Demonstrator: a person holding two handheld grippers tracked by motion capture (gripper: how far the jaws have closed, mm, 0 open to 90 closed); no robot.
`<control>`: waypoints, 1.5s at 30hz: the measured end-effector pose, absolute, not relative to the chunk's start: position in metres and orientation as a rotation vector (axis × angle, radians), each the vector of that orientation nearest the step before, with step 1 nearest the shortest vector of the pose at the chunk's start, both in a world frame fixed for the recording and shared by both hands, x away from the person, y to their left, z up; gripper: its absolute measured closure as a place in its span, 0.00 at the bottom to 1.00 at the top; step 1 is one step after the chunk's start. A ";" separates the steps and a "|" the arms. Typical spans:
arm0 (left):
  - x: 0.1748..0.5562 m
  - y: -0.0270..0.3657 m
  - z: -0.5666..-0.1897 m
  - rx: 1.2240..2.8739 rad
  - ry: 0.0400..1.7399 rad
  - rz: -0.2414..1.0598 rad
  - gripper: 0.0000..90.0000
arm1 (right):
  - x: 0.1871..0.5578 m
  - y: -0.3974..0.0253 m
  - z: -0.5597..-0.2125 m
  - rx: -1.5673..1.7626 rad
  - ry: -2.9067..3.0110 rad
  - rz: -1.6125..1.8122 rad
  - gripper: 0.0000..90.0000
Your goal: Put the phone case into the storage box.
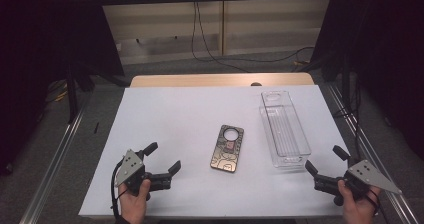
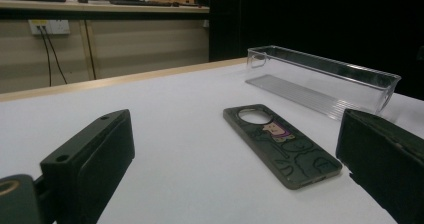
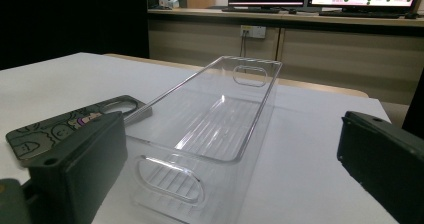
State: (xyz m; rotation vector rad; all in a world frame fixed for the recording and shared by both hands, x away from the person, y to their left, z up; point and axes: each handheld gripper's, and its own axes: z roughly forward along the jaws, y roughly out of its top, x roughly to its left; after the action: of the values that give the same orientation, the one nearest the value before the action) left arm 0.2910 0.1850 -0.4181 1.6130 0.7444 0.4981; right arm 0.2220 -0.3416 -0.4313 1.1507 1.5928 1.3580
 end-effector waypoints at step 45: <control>0.340 0.100 -0.403 1.632 0.600 0.478 0.03 | 0.220 -0.343 -0.432 1.160 1.592 1.346 0.00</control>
State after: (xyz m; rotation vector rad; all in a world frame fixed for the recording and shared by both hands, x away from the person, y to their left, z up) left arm 0.3395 0.1001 -0.4031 1.6316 0.5996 0.4778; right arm 0.2196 -0.3429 -0.4317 1.1595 1.5919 1.3463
